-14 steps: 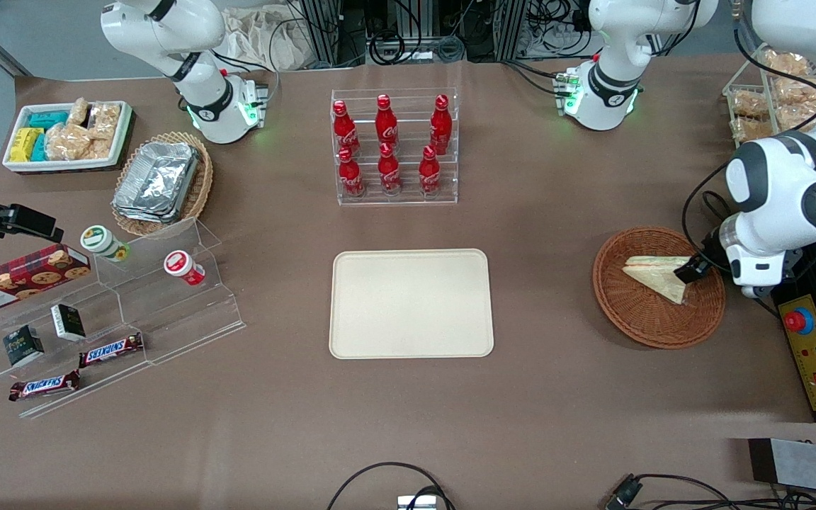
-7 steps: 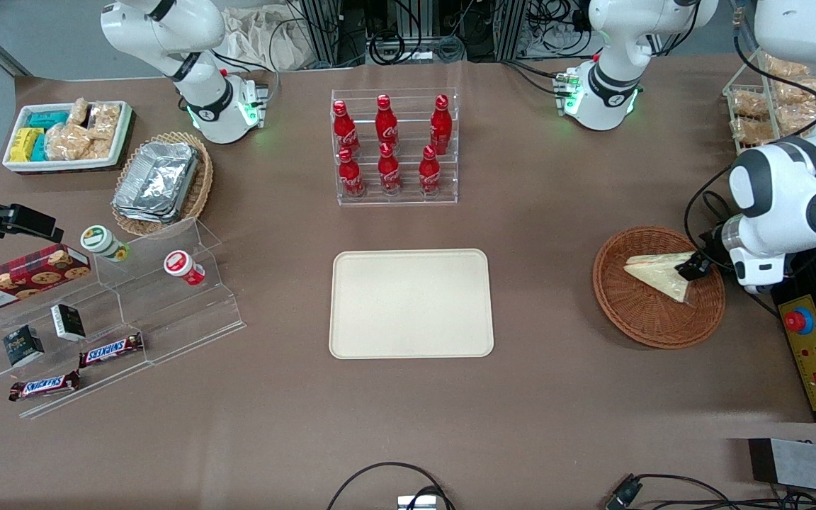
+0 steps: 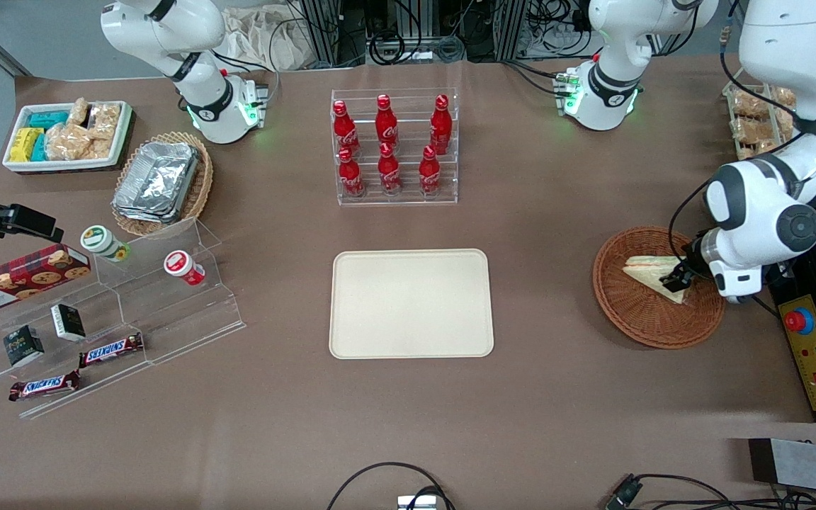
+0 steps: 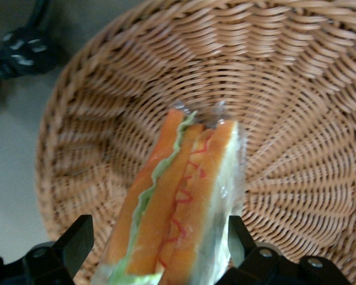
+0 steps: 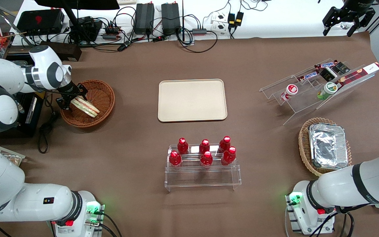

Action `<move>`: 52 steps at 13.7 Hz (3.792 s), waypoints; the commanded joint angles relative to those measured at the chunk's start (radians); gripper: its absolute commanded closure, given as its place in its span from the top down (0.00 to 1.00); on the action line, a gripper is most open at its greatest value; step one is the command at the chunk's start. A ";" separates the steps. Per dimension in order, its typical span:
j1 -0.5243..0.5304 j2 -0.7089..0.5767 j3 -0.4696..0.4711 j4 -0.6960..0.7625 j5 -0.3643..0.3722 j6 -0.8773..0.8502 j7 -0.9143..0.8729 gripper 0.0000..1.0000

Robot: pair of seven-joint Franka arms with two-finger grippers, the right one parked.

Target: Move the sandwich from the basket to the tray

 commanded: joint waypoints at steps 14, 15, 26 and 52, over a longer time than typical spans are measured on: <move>-0.019 0.029 -0.145 0.535 0.011 -0.565 0.004 0.00; -0.036 0.032 -0.163 0.608 0.011 -0.617 0.012 0.00; -0.500 0.262 -0.207 0.750 0.002 -0.469 0.081 0.00; -0.248 -0.113 -0.194 0.520 0.020 -0.517 0.299 1.00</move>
